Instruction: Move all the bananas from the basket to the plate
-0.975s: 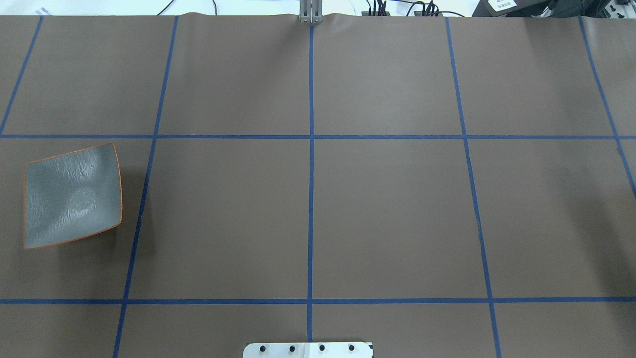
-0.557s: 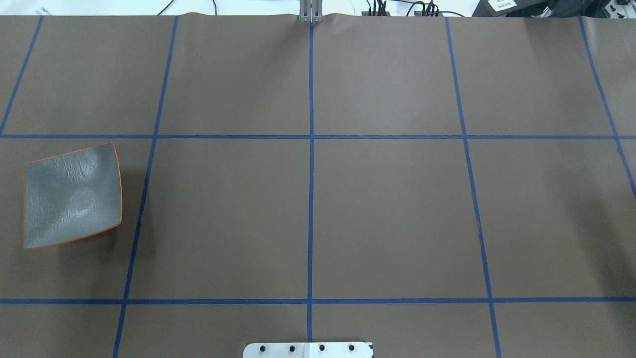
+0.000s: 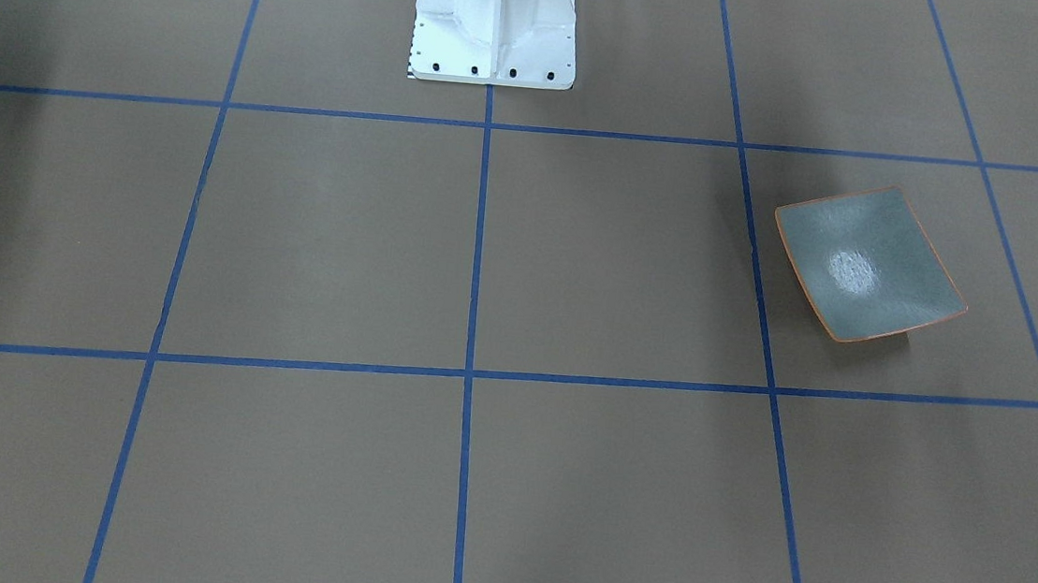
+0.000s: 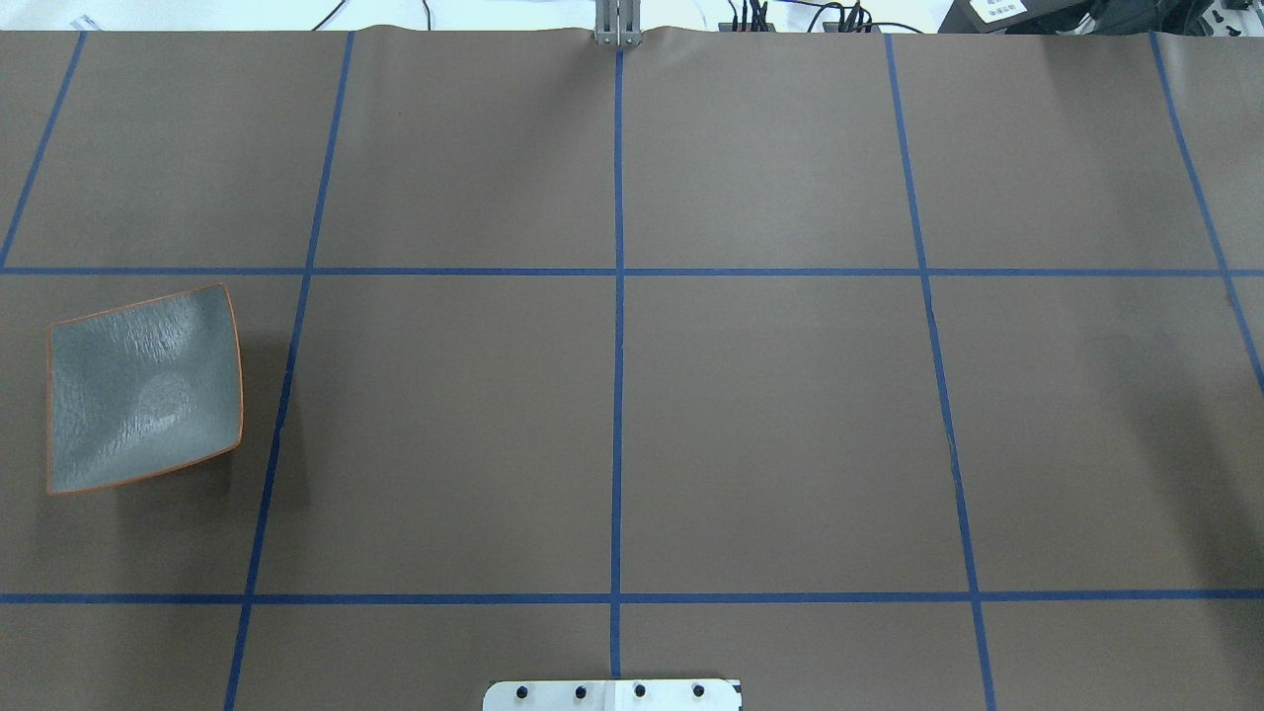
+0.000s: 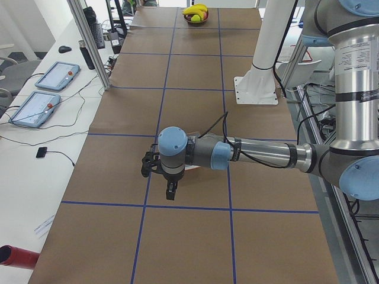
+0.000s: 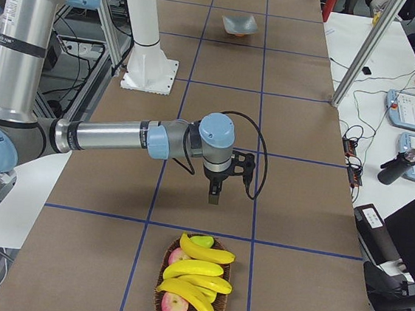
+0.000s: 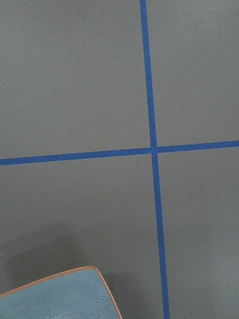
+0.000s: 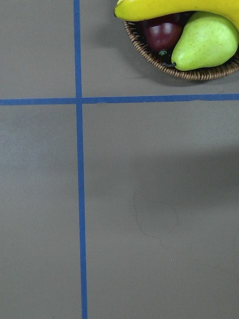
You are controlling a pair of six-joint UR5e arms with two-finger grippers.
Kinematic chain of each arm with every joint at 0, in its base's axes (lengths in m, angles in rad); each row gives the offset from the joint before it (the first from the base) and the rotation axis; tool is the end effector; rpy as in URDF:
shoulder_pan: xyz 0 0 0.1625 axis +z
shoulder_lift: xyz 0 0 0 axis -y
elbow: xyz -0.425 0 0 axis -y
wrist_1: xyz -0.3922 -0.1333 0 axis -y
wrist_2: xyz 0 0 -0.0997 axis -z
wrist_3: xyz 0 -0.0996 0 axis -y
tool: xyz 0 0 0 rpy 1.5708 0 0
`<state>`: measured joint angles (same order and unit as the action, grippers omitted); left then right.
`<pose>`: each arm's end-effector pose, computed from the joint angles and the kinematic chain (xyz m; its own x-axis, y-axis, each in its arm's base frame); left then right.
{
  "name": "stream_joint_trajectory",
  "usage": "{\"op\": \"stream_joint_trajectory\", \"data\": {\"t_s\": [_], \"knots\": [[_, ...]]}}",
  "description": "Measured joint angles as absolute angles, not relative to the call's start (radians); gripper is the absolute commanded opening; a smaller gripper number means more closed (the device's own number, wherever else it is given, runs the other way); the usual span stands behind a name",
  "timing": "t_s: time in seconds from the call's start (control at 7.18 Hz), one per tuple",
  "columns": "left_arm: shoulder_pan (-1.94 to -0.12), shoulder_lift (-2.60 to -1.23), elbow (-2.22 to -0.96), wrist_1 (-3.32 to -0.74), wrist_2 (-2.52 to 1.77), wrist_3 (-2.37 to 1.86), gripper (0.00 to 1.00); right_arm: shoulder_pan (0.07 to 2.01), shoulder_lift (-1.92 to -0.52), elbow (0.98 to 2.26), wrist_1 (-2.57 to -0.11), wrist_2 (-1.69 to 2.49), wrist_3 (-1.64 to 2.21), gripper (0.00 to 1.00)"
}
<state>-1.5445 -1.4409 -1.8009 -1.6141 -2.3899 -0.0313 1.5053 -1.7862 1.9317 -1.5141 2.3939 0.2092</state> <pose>-0.0489 -0.4450 0.5977 0.6804 0.0914 -0.7271 -0.0047 0.9927 0.1203 0.0334 -0.4116 0.5671 0.6676 0.0157 0.7444 -0.0762 0.9960 0.0473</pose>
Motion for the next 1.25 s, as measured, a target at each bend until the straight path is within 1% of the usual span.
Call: {"op": "stream_joint_trajectory", "data": {"t_s": [0.84,1.11,1.25], "knots": [[-1.542,-1.437,-1.829,-1.621,-2.390,-0.030,1.00,1.496,-1.846,1.942,-1.506,2.284,0.215,0.99],[-1.542,-1.436,-1.830,-1.621,-2.390,-0.031,1.00,1.476,-1.845,1.897,-1.506,2.235,0.221,0.98],[-1.542,-1.436,-1.830,-1.621,-2.389,-0.031,1.00,1.464,-1.841,1.865,-1.505,2.224,0.229,0.95]]}}
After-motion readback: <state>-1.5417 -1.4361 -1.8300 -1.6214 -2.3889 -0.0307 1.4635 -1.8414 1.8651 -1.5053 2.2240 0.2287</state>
